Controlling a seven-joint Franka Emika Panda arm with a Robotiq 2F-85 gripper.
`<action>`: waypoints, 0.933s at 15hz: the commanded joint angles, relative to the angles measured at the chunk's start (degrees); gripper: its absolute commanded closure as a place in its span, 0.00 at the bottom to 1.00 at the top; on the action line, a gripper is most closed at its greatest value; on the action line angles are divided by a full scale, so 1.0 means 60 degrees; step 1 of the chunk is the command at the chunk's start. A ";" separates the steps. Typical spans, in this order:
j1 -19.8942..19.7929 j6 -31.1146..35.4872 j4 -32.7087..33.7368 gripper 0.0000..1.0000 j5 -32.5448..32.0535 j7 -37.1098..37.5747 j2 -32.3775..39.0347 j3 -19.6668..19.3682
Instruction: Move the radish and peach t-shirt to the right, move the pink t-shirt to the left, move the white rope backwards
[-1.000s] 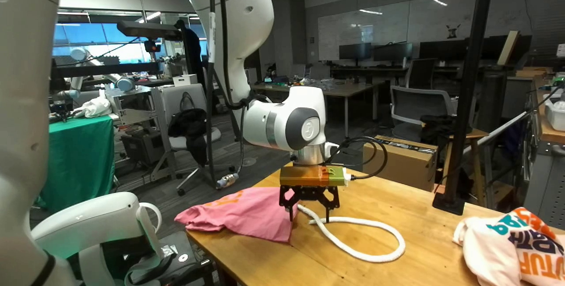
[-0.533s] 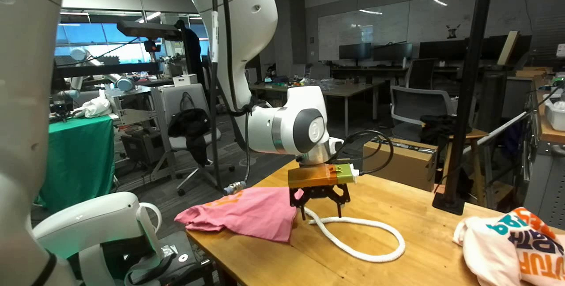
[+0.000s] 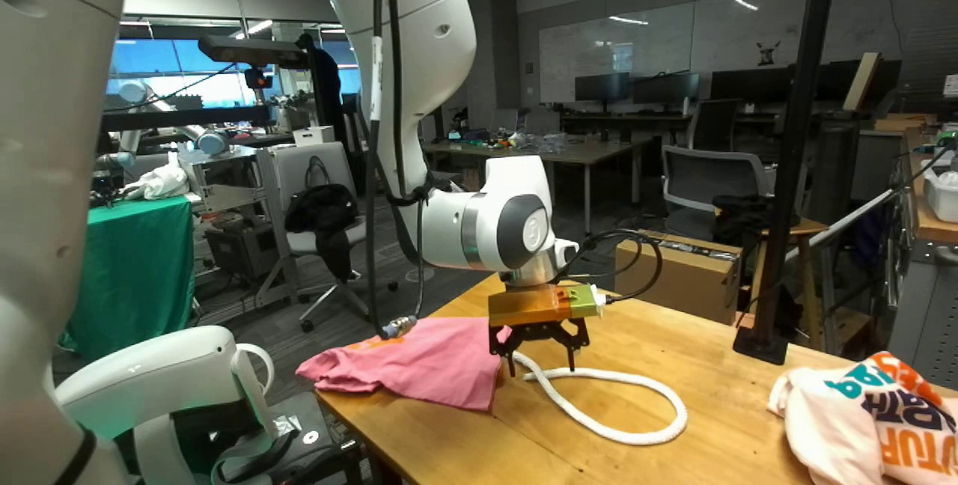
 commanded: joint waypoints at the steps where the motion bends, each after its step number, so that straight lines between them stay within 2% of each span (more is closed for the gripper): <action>1: -0.0412 -0.0121 0.0402 0.00 0.0430 -0.0951 0.0383 0.0494; 6: -0.1068 -0.0644 0.0802 0.00 0.1234 -0.2500 0.0808 0.1333; 10: -0.1250 -0.1145 0.1075 0.00 0.1678 -0.3404 0.0990 0.1498; 14: -0.1209 -0.1130 0.1224 0.00 0.1693 -0.3814 0.1050 0.1299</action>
